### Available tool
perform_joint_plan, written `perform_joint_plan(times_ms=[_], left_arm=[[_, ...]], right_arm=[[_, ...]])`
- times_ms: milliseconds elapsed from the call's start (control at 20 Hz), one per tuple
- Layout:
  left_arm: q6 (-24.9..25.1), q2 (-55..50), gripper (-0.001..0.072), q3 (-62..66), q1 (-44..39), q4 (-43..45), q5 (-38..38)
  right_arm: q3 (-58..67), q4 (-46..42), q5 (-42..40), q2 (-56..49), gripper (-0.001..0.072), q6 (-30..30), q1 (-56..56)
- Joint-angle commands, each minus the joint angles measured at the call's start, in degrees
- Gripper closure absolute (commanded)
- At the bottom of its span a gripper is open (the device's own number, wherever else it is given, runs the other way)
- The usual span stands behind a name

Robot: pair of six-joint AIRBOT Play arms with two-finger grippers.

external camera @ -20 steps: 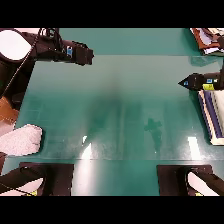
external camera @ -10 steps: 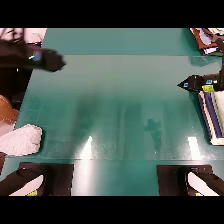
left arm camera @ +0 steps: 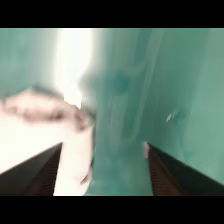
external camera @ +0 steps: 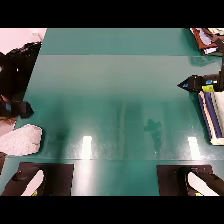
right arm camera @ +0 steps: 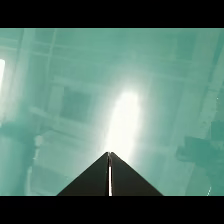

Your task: Fold the shirts.

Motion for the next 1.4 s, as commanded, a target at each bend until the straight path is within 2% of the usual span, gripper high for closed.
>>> perform_joint_plan(times_ms=[0, 250, 300, 400, 450, 600, 750, 1000, 1200, 1350], left_arm=[[-1.57, 1.01, 0.0085, -11.37, 4.87, 4.24, 1.20], [-4.35, 1.01, 0.0088, -21.16, 6.21, 7.63, 2.62], [-5.81, 1.01, 0.0140, -21.22, 6.21, 7.61, 2.67], [-6.62, 1.03, 0.0607, -20.81, 6.21, 7.41, 2.64], [-6.62, 1.03, 0.0689, -20.48, 6.21, 7.06, 2.62], [-6.56, 1.03, 0.0689, -14.64, 6.21, 3.80, 0.85], [-5.97, 1.42, 0.0690, 1.42, 3.56, -2.36, 0.13], [-9.40, 1.42, 0.0692, 31.98, -15.06, -3.19, 3.41], [-11.74, -1.49, 0.0692, 42.27, -27.21, -3.26, 7.48], [-13.14, -7.34, 0.0692, 43.17, -35.30, -3.69, 9.42]], right_arm=[[-0.02, -0.04, -0.02, 0.00, 0.0698, 0.00, 0.04], [-0.02, -0.07, -1.11, 0.00, 0.0698, 0.00, 0.04], [-0.04, -0.07, -1.22, 0.00, 0.0698, 0.00, 0.04], [-0.02, -0.07, -1.25, 0.00, 0.0699, 0.00, 0.04], [-0.02, -0.04, -1.27, 0.00, 0.0698, 0.02, 0.04], [-0.02, 0.02, -1.77, 0.02, 0.0698, 0.00, 0.04], [0.33, 0.52, -3.10, 0.04, 0.0698, 0.02, 0.04], [5.99, 0.46, -5.60, 0.00, 0.0698, 0.02, 0.02], [12.83, 0.46, -8.02, 0.00, 0.0698, 0.02, 0.04], [17.62, 0.39, -8.02, 0.00, 0.0699, 0.02, 0.02]])
